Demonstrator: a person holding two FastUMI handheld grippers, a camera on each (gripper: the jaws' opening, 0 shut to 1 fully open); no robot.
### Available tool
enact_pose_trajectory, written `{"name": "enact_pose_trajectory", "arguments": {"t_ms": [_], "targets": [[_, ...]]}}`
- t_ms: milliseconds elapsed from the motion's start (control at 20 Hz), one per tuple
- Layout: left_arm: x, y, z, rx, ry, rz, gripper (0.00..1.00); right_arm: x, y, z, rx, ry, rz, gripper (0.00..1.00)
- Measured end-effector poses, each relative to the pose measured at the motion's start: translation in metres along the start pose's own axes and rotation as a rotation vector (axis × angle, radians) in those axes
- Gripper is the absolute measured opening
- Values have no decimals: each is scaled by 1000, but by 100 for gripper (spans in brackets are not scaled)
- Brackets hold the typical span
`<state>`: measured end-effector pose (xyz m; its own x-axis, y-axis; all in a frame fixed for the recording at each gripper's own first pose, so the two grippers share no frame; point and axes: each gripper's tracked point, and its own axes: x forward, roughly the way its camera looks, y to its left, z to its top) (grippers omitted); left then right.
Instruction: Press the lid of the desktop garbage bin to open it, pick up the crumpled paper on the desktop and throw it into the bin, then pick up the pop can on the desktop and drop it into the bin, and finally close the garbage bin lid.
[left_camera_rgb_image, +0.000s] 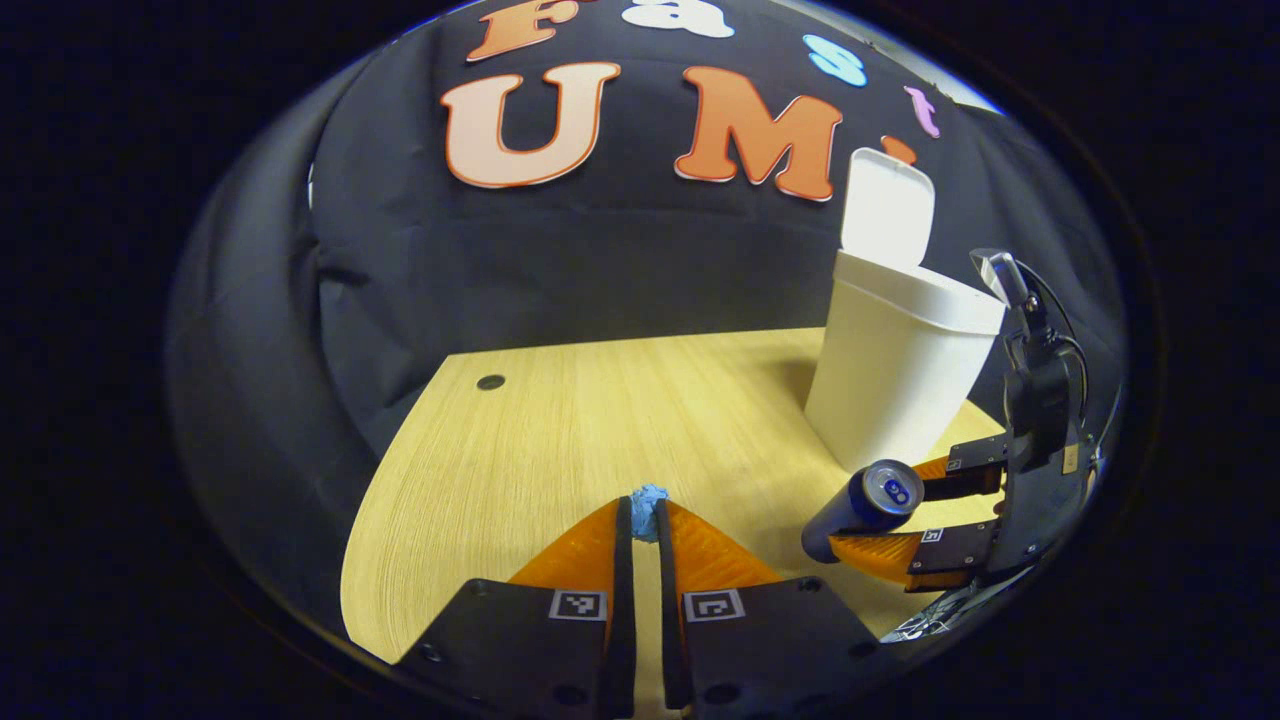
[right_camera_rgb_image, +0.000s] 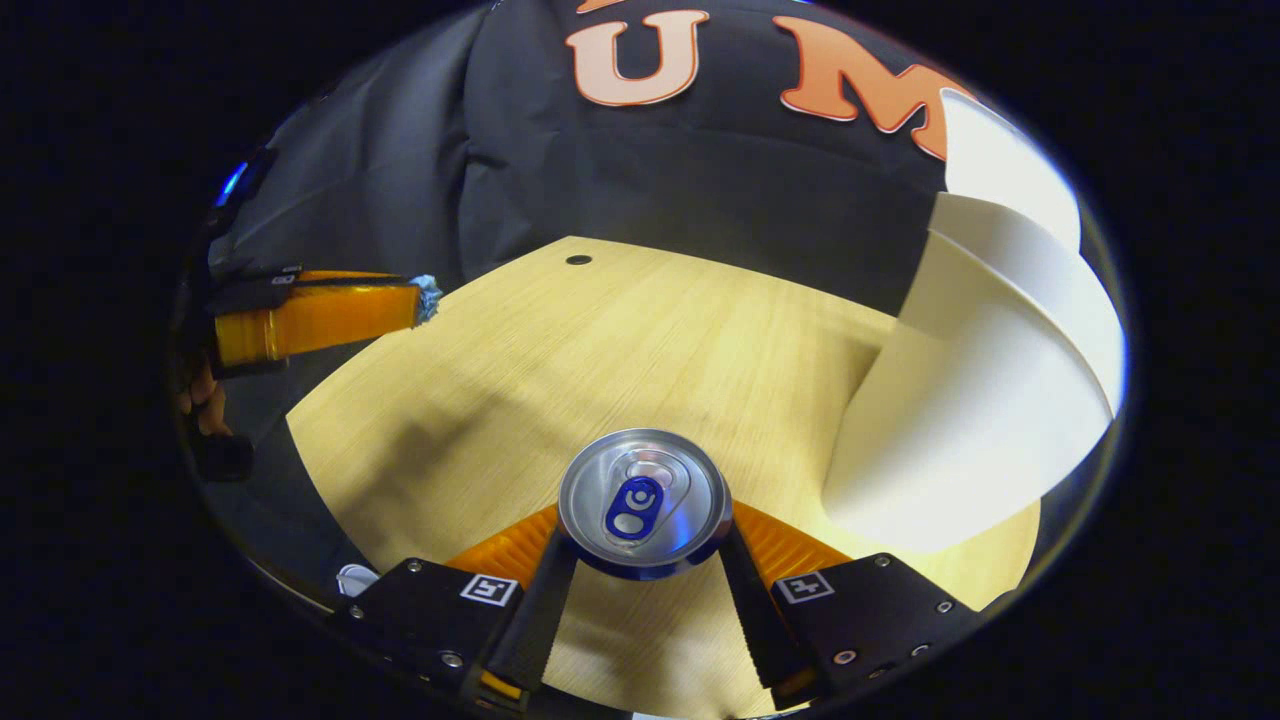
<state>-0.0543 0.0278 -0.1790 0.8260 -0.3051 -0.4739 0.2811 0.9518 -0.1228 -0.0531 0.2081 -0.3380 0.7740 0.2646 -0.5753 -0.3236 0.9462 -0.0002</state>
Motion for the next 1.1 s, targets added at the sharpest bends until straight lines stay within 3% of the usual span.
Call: {"name": "enact_pose_trajectory", "arguments": {"t_ms": [250,550,1100], "targets": [[-1,-16,33,3,-48,-81,14,-16,3,-13,14,-24,-61,78],[3,-43,65,-7,-92,-87,14,-34,-8,-31,-12,-47,-78,78],[10,-133,131,-35,-188,-87,14,-64,-83,-59,2,-76,-41,79]]}}
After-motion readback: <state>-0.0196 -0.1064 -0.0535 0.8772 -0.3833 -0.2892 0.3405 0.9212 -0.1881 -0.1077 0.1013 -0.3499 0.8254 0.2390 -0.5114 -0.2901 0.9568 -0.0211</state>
